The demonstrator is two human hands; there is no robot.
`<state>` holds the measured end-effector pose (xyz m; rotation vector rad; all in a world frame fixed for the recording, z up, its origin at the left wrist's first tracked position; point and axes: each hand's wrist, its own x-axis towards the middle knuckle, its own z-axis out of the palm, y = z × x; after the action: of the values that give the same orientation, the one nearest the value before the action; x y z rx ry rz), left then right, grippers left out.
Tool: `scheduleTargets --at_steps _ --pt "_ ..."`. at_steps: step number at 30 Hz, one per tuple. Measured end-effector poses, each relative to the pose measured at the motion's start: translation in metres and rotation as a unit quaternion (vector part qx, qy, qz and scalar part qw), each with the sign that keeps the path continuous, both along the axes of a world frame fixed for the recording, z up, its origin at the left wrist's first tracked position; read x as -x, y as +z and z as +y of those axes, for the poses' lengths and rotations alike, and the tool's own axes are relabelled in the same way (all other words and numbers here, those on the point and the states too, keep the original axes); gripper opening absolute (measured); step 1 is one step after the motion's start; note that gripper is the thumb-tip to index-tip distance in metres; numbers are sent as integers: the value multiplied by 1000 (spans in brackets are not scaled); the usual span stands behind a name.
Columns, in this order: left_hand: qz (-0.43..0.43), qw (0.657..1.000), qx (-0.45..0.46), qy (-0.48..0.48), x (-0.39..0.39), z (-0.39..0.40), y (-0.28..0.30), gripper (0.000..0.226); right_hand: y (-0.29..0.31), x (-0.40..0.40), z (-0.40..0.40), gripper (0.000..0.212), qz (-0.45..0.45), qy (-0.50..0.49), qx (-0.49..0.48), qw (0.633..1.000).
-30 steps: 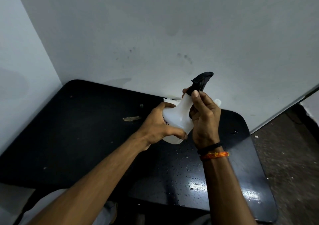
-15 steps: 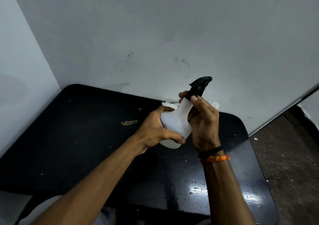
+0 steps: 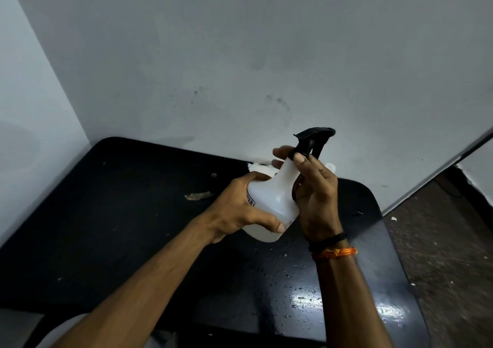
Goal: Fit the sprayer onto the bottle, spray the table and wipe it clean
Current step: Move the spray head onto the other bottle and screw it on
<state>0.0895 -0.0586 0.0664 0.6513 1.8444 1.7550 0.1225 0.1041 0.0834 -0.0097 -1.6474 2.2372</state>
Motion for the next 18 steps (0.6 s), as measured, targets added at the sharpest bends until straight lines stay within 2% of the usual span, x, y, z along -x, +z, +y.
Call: scheduleTargets --at_steps 2,4,10,15,18 --pt "-16 999 -15 -29 0 -2 1 78 2 -2 1 42 -11 46 -12 999" --pt "-22 999 -19 -33 -1 -2 2 78 4 -2 3 42 -15 57 -24 998" --pt "-4 1000 0 -11 -1 2 -1 82 4 -3 3 26 7 -11 -69 998" --pt "21 999 26 11 0 2 -2 76 1 -1 2 21 27 -64 -112 991" --pt "38 998 42 28 -2 4 -2 82 -1 1 -2 17 34 -86 -118 989"
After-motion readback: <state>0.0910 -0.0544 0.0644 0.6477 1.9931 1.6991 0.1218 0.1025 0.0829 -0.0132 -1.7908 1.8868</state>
